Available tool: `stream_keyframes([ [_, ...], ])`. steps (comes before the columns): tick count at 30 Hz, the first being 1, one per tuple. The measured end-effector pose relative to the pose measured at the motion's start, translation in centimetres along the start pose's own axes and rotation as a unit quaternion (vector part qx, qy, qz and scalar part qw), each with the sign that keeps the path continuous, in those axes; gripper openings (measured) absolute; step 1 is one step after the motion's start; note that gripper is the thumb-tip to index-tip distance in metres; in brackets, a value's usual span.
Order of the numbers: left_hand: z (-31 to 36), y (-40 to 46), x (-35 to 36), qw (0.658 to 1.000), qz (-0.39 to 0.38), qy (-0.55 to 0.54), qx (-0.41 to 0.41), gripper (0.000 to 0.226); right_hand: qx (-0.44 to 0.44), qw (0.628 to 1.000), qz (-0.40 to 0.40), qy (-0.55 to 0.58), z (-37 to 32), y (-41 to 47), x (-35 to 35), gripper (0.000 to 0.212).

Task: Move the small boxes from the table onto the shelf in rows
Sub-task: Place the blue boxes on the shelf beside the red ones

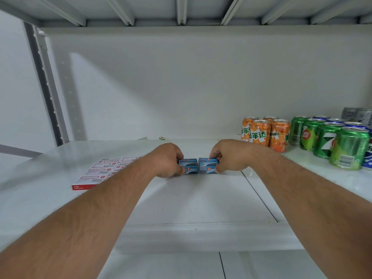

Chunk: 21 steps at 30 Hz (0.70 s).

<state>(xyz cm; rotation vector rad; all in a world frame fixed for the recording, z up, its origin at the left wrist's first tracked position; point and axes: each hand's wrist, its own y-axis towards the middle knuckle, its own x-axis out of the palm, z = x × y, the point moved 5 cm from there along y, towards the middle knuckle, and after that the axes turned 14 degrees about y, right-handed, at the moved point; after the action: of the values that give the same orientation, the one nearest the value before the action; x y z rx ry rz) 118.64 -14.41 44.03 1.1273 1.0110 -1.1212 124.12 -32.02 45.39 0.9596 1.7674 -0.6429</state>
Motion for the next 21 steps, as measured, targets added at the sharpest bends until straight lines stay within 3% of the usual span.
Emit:
stream_keyframes([
  [15,0.7,-0.4,0.4,0.999,0.0,0.038,0.012,0.022,0.005,0.999,-0.011,-0.031,-0.4,-0.4,0.5,0.032],
  [18,0.7,-0.6,0.6,0.999,-0.015,0.031,0.0,0.035,0.019,1.0,-0.007,-0.023,-0.5,-1.1,0.4,0.049],
  [21,0.3,-1.2,0.4,0.999,-0.028,0.012,-0.01,0.073,0.027,1.0,-0.001,-0.009,-0.7,-2.1,-0.2,0.068],
])
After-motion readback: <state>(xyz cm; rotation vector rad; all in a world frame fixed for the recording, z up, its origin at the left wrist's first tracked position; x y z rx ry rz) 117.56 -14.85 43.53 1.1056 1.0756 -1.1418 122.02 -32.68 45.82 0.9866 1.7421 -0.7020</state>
